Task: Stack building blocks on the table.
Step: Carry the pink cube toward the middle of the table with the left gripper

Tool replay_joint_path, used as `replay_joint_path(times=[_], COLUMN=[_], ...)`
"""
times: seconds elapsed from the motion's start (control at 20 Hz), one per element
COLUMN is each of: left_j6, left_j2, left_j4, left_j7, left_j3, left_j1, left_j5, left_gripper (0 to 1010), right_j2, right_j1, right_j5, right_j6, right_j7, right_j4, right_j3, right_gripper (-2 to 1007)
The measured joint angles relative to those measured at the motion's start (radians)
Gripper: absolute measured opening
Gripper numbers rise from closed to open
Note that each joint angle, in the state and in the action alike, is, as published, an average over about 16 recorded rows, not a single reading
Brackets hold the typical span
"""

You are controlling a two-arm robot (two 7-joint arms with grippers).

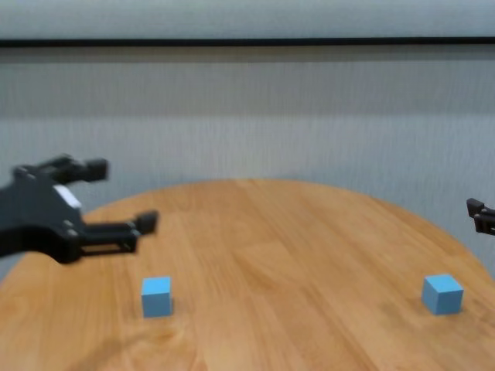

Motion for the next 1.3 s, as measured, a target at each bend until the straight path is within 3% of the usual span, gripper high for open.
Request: replay_joint_path(times=[0.25,0.5,0.9,1.3], left_j6=[-0.01,-0.01,0.006,0.04], left_j2=[-0.008,-0.01,-0.01,-0.03], left_j4=[-0.003,-0.004,-0.002,0.024], left_j7=[-0.095,-0.154,-0.198,-0.222], left_j3=[0.037,0.057,0.067,0.082], left_j1=[-0.006,0.005,0.036,0.047], left_j5=[-0.014,-0.023,-0.023,0.0], left_gripper=[1003,1002,1002,1003], right_j2=[0.0,0.0,0.0,0.0], right_j1=[0.0,0.0,0.0,0.0], right_j5=[0.0,0.0,0.0,0.0], right_j6=[0.0,0.0,0.0,0.0], right_j7=[0.0,0.0,0.0,0.0], right_j4=[0.0,0.0,0.0,0.0], right_j3=[0.0,0.0,0.0,0.0], right_gripper=[1005,1005,1005,1005])
